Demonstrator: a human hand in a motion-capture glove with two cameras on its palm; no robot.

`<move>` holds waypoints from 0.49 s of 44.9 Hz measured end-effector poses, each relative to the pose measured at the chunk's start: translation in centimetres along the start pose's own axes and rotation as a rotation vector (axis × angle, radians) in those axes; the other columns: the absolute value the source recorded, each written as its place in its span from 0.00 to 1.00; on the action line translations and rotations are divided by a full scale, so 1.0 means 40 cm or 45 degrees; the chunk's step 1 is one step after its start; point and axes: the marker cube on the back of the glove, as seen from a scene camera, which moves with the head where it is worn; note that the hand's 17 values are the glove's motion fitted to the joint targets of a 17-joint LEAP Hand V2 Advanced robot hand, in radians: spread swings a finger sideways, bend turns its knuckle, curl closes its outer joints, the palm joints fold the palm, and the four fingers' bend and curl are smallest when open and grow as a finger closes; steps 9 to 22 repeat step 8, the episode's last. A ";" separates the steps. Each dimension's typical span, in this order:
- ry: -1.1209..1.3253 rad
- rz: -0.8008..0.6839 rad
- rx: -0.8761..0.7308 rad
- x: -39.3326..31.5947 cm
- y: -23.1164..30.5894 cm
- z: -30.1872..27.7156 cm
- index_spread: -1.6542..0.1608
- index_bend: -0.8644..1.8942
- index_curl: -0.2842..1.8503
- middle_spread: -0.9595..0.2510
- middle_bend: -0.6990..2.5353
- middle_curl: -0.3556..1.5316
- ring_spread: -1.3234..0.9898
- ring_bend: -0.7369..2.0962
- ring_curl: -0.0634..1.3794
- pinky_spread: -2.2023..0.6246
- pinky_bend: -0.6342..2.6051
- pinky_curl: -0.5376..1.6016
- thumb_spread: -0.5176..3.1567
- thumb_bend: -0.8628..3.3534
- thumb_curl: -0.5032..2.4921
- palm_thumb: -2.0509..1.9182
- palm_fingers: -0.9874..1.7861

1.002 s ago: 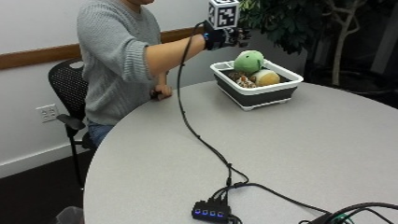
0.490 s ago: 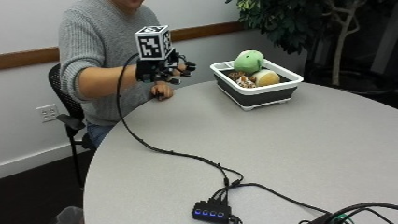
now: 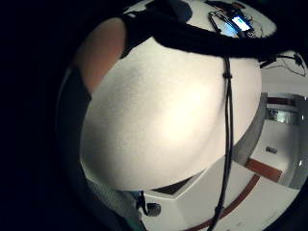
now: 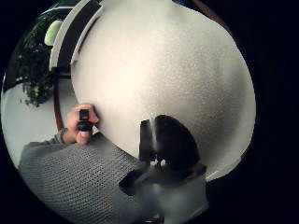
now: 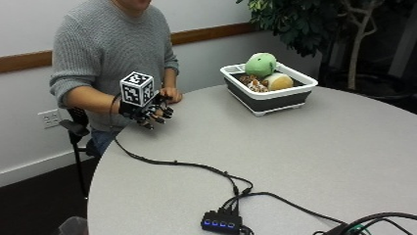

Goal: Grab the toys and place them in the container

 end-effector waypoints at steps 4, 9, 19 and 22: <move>-0.013 -0.008 0.006 -0.005 -0.010 -0.005 0.71 0.37 0.30 0.68 0.25 0.30 0.54 0.32 0.24 0.80 0.43 0.41 0.52 0.20 0.28 0.52 0.29; 0.005 -0.020 0.013 -0.004 -0.022 -0.014 0.71 0.37 0.30 0.68 0.25 0.30 0.54 0.31 0.23 0.80 0.43 0.41 0.52 0.20 0.28 0.52 0.29; 0.005 -0.020 0.013 -0.004 -0.022 -0.014 0.71 0.37 0.30 0.68 0.25 0.30 0.54 0.31 0.23 0.80 0.43 0.41 0.52 0.20 0.28 0.52 0.29; 0.005 -0.020 0.013 -0.004 -0.022 -0.014 0.71 0.37 0.30 0.68 0.25 0.30 0.54 0.31 0.23 0.80 0.43 0.41 0.52 0.20 0.28 0.52 0.29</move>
